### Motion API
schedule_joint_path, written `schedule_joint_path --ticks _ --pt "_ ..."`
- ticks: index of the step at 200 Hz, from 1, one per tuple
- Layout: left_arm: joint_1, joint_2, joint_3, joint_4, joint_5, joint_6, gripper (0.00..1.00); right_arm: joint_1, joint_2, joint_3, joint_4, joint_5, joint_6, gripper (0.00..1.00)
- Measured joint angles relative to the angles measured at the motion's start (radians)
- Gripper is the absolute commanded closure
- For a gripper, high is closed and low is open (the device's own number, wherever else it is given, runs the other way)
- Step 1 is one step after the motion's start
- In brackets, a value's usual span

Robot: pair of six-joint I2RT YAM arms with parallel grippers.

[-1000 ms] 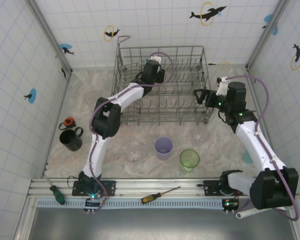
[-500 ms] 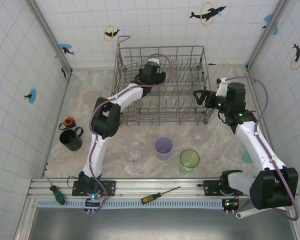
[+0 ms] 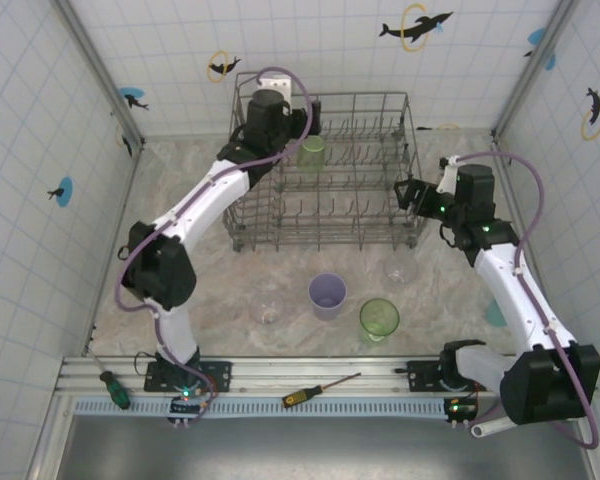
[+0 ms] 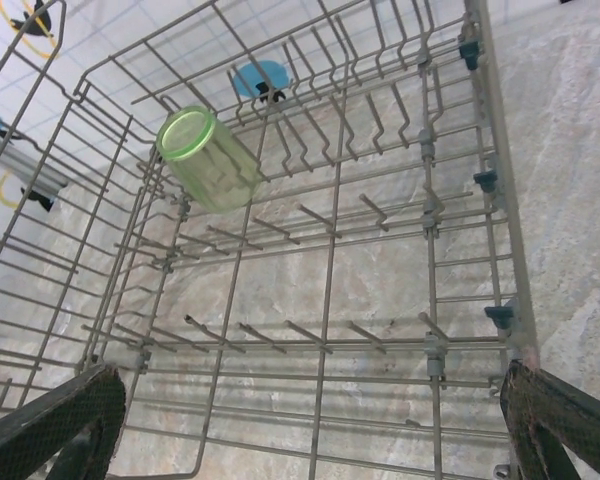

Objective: Load the cups into the dish rack

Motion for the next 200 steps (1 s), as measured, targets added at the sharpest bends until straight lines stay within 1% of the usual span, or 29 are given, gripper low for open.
schedule_joint_path --ticks 41,69,95,136,147,183,200 --pt "0.0 -0.206 -0.267 0.009 0.035 -0.037 0.02 -0.016 0.017 0.093 -0.074 0.098 -0.018 0.0" --pt "0.0 -0.318 -0.463 -0.006 0.05 -0.07 0.02 -0.043 0.106 0.215 -0.125 0.159 -0.051 0.0" --pt "0.0 -0.415 -0.597 -0.024 0.061 -0.1 0.02 -0.065 0.179 0.272 -0.144 0.184 -0.083 0.0" --pt "0.005 -0.565 -0.699 -0.03 0.063 -0.117 0.02 -0.116 0.314 0.339 -0.176 0.187 -0.096 0.0" --pt "0.005 -0.594 -0.717 -0.041 0.063 -0.118 0.02 -0.125 0.348 0.363 -0.19 0.188 -0.099 0.05" --pt "0.005 -0.668 -0.789 -0.043 0.06 -0.117 0.02 -0.131 0.447 0.467 -0.236 0.204 -0.116 0.07" --pt "0.005 -0.693 -0.809 -0.04 0.06 -0.117 0.02 -0.131 0.486 0.513 -0.256 0.219 -0.126 0.1"
